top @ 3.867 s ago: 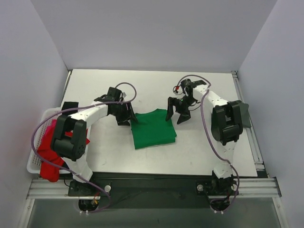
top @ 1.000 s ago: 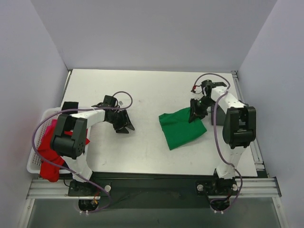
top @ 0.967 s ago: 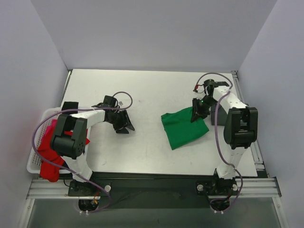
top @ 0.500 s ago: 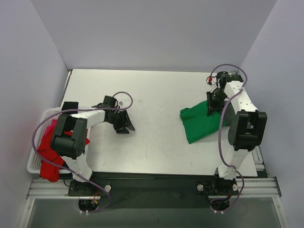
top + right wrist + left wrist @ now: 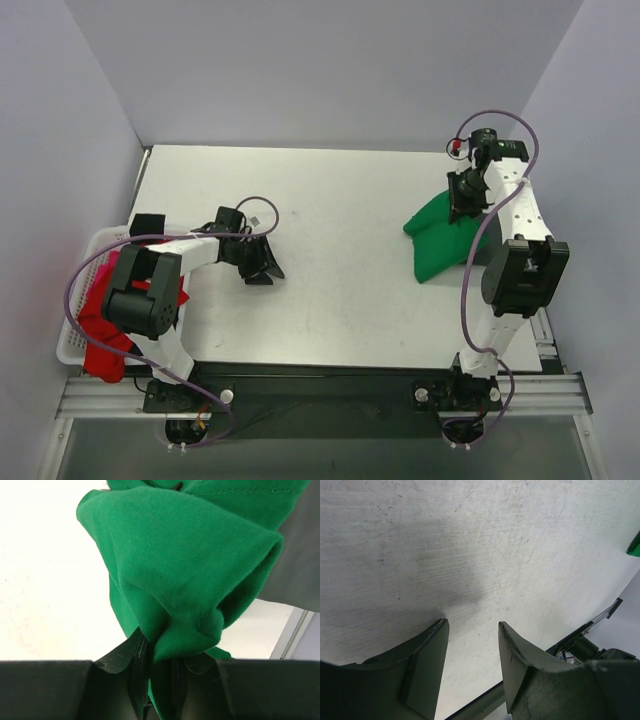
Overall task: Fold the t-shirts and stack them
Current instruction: Put the neatly folded tshirt into the corner of the board with the right arm
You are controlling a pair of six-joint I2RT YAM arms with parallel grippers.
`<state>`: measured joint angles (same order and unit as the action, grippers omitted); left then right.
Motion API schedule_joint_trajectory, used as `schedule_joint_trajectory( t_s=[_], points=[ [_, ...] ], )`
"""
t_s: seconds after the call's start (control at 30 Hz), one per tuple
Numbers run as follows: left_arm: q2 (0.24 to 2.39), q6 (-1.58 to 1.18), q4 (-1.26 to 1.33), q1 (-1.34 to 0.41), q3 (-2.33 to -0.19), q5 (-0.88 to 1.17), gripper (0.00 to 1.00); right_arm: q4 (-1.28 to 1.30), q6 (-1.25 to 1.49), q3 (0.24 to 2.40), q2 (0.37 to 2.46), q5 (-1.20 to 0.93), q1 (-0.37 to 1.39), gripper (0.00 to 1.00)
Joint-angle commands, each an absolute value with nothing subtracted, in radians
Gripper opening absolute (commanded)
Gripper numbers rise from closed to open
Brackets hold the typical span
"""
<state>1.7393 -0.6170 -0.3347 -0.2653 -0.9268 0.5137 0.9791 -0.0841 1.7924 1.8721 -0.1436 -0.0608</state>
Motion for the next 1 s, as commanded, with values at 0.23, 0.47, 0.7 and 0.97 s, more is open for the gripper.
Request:
schedule_joint_trajectory(
  t_s=[0.23, 0.47, 0.7, 0.97],
  points=[
    [1.720, -0.603, -0.314, -0.261, -0.899, 0.511, 0.55, 1.060, -0.101, 1.914, 1.862, -0.170, -0.127, 0.00],
    [1.720, -0.606, -0.311, -0.261, -0.885, 0.511, 0.54, 1.071, -0.103, 1.951, 1.867, -0.196, -0.144, 0.00],
    [1.709, -0.604, -0.311, -0.261, -0.870, 0.512, 0.54, 1.069, -0.104, 1.971, 1.861, -0.218, -0.181, 0.00],
    [1.697, -0.597, -0.324, -0.261, -0.867, 0.511, 0.54, 1.069, -0.104, 1.982, 1.878, -0.238, -0.236, 0.00]
  ],
)
